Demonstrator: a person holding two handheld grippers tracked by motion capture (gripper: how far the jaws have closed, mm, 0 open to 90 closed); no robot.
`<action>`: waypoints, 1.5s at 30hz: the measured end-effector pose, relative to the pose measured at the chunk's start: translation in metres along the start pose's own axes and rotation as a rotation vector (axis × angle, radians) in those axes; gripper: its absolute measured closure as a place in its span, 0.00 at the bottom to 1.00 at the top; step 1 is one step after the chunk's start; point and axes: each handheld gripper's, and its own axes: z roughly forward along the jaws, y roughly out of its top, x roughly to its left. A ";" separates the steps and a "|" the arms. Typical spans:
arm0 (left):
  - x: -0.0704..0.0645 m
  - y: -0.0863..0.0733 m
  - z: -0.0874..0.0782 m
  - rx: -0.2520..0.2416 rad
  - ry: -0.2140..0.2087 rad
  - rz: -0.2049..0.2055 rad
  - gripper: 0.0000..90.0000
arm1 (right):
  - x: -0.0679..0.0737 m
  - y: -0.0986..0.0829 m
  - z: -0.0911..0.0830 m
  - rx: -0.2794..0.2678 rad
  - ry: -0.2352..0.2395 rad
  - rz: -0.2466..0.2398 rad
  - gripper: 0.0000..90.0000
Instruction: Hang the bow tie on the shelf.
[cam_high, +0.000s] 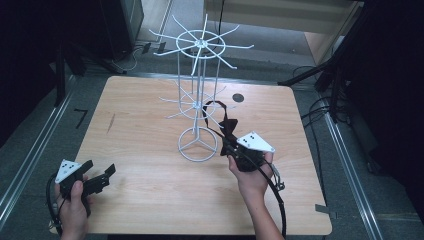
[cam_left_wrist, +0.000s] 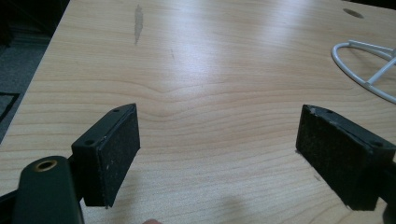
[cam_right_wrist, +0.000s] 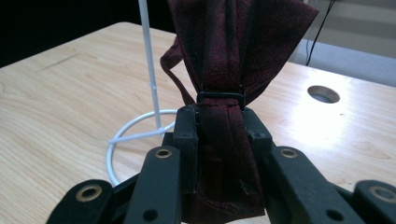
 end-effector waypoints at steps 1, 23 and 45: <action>0.000 0.000 0.000 0.000 0.000 0.000 0.16 | 0.002 -0.002 0.004 0.005 0.007 -0.002 0.82; 0.000 0.000 0.000 0.001 0.000 0.002 0.16 | 0.000 -0.012 0.024 0.084 0.056 0.028 0.81; 0.000 0.000 0.000 0.001 -0.001 0.000 0.16 | -0.017 -0.018 0.012 0.132 0.020 0.039 0.23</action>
